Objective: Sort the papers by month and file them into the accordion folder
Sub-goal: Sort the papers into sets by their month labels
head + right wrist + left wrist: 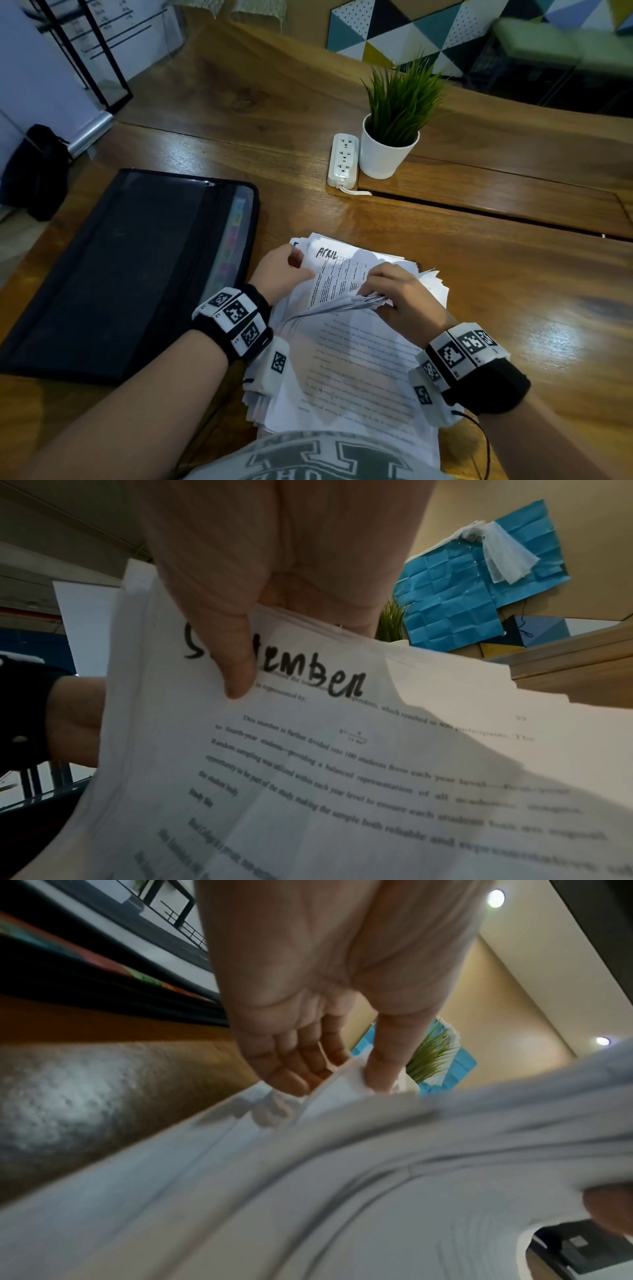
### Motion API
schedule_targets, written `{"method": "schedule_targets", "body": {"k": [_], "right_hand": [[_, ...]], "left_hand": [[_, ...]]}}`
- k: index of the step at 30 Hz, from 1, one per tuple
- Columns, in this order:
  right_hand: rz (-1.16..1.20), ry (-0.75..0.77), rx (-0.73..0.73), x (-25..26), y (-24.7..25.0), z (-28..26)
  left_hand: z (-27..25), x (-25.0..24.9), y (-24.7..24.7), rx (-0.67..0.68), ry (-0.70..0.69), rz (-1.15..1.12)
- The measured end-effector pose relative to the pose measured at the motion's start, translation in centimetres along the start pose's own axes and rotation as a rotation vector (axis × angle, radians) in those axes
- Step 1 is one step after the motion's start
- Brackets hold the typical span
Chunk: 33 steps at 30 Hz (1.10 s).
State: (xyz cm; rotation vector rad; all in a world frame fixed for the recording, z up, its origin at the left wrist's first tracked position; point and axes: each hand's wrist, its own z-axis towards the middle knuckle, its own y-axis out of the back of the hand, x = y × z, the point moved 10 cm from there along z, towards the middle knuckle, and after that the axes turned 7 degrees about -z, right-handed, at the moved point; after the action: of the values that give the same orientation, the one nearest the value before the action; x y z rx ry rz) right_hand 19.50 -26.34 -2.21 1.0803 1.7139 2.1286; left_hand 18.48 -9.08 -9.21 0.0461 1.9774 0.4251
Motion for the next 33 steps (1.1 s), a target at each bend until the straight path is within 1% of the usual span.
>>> {"method": "schedule_targets", "body": {"k": [3, 5, 10, 13, 16, 19, 22, 25, 26, 28, 30, 32, 33], "right_hand": [[0.014, -0.073, -0.008, -0.7, 0.2, -0.2], [0.019, -0.069, -0.005, -0.5, 0.3, -0.1], [0.071, 0.010, -0.046, 0.3, 0.7, 0.6], [0.104, 0.043, -0.043, 0.4, 0.6, 0.6], [0.069, 0.067, -0.049, 0.7, 0.8, 0.5], [0.004, 0.081, -0.045, 0.9, 0.7, 0.0], [0.007, 0.015, -0.017, 0.1, 0.1, -0.5], [0.039, -0.008, -0.069, 0.2, 0.8, -0.7], [0.072, -0.038, -0.074, 0.2, 1.1, -0.6], [0.101, -0.141, -0.023, -0.5, 0.9, -0.3], [0.076, -0.221, 0.074, -1.2, 0.2, -0.1], [0.039, -0.226, 0.132, -1.3, -0.2, 0.2], [0.022, -0.209, 0.110, -1.2, -0.1, 0.3]], "left_hand": [[-0.6, -0.4, 0.2, 0.020, 0.007, -0.254], [-1.1, -0.7, 0.6, 0.018, -0.018, -0.314], [-1.5, -1.3, -0.1, 0.072, -0.031, -0.344], [-1.7, -1.4, -0.7, 0.123, -0.029, -0.324], [-1.7, -1.0, -0.6, 0.123, -0.022, -0.360], [-1.6, -0.1, -0.2, 0.098, 0.016, -0.394], [-1.2, 0.8, 0.1, 0.080, 0.046, -0.367], [-1.0, 1.0, 0.3, 0.071, 0.049, -0.319], [-1.1, 1.0, 0.3, 0.076, 0.044, -0.327], [-1.3, 0.7, 0.1, 0.105, 0.039, -0.357], [-1.6, 0.2, -0.2, 0.145, 0.040, -0.369], [-1.8, -0.1, -0.6, 0.172, 0.043, -0.364], [-1.8, -0.2, -0.7, 0.177, 0.040, -0.368]]}}
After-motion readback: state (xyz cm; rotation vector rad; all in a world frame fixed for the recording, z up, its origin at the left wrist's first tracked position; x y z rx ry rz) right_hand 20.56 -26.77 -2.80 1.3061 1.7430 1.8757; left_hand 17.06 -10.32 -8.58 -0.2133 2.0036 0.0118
